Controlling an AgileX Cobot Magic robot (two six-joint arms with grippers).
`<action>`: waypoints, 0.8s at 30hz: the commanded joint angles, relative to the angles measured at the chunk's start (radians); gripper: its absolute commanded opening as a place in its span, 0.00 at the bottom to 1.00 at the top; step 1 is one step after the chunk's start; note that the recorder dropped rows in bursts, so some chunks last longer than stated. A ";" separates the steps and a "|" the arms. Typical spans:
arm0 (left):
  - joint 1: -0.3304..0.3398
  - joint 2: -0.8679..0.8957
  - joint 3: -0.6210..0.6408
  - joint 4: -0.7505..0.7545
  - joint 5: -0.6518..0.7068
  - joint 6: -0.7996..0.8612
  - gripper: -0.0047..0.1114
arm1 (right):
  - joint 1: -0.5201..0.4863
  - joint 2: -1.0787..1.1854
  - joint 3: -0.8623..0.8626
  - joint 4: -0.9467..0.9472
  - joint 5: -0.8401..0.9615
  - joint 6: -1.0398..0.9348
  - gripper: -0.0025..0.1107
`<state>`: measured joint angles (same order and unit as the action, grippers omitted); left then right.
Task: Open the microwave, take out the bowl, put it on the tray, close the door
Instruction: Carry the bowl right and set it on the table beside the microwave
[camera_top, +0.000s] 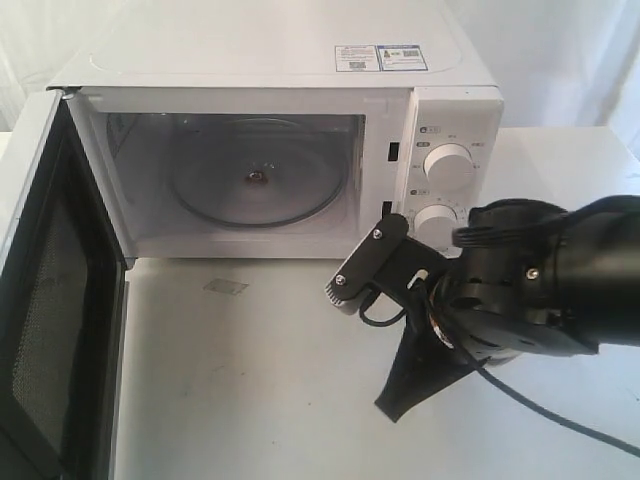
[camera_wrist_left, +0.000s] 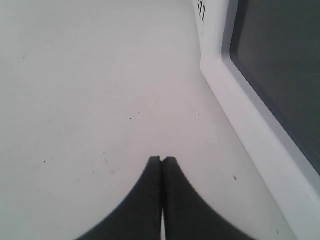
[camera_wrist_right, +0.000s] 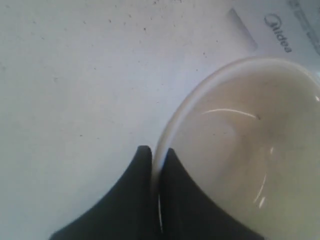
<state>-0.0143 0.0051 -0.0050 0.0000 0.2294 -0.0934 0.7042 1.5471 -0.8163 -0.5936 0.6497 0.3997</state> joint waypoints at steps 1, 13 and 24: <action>0.003 -0.005 0.005 0.000 0.003 0.003 0.04 | -0.069 0.092 0.003 -0.061 -0.088 0.003 0.02; 0.003 -0.005 0.005 0.000 0.003 0.003 0.04 | -0.169 0.165 0.001 -0.077 -0.273 0.008 0.28; 0.003 -0.005 0.005 0.000 0.003 0.005 0.04 | -0.113 -0.068 0.001 0.056 -0.249 0.005 0.48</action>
<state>-0.0143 0.0051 -0.0050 0.0000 0.2294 -0.0934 0.5715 1.5379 -0.8163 -0.5831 0.3863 0.4078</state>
